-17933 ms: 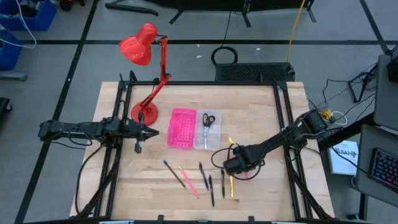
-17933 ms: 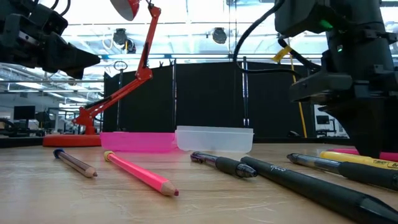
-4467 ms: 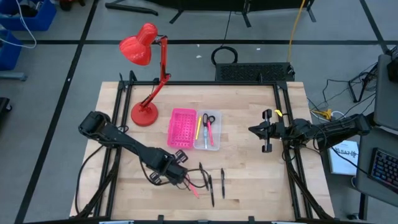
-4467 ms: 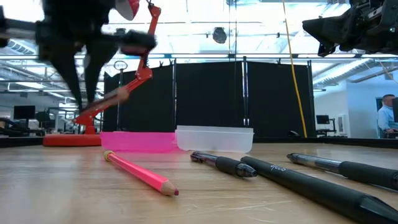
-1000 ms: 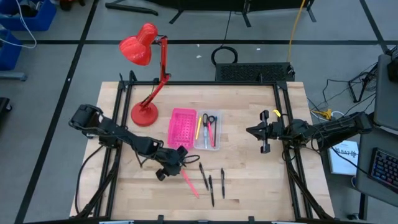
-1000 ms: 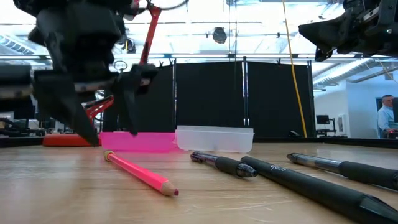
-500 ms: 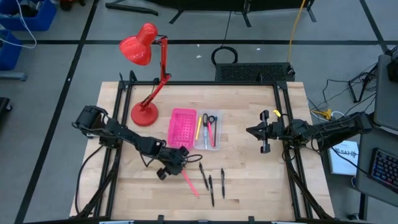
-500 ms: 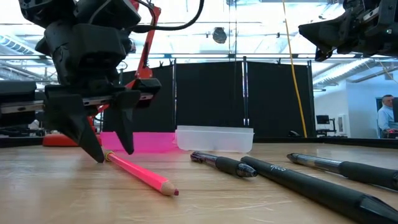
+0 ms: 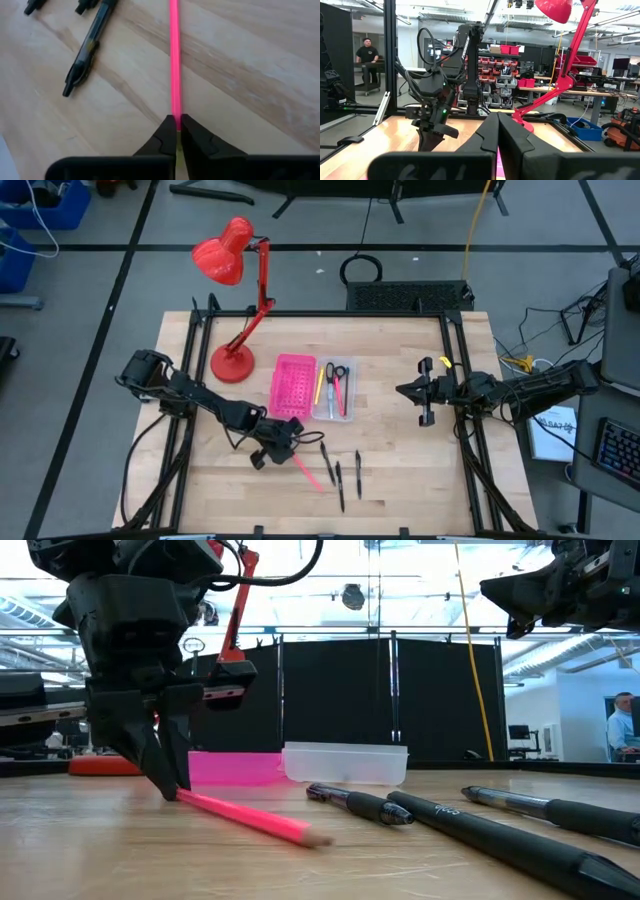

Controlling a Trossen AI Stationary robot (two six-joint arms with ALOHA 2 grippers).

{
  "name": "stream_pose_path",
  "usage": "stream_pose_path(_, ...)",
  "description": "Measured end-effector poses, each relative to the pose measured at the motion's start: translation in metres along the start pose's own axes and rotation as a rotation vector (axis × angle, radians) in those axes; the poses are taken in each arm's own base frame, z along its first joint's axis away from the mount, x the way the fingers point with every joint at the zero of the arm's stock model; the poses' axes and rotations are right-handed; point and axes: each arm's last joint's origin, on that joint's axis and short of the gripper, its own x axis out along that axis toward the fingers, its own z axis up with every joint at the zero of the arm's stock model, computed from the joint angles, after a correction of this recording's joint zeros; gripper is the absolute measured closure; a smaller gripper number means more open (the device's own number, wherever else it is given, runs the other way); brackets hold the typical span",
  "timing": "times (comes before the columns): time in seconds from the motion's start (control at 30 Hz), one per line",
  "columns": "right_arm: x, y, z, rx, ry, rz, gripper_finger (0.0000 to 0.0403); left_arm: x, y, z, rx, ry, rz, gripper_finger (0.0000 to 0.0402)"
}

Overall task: Pick & place school supplies into a supply box
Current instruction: Put the pink pencil into the supply box

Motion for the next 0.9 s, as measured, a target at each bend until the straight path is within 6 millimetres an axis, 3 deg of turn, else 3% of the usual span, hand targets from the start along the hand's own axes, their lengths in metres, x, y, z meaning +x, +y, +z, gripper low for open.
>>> stream_pose_path(0.3, 0.0, 0.0, 0.0, 0.0, 0.0, 0.0, 0.0403, -0.017, 0.017, 0.024, 0.091, 0.174, -0.067, 0.0394)
stream_pose_path(0.43, 0.0, 0.0, 0.0, 0.0, 0.0, 0.0, 0.0403, -0.038, 0.036, 0.049, 0.184, 0.205, -0.044, 0.0397)
stream_pose_path(0.63, 0.0, 0.0, 0.0, 0.003, 0.005, 0.0, 0.0403, -0.068, 0.07, 0.071, 0.299, 0.224, 0.028, 0.0398)
stream_pose_path(0.9, 0.0, 0.0, -0.002, 0.003, 0.025, 0.003, 0.0403, -0.097, 0.115, 0.069, 0.404, 0.22, 0.132, 0.0399)
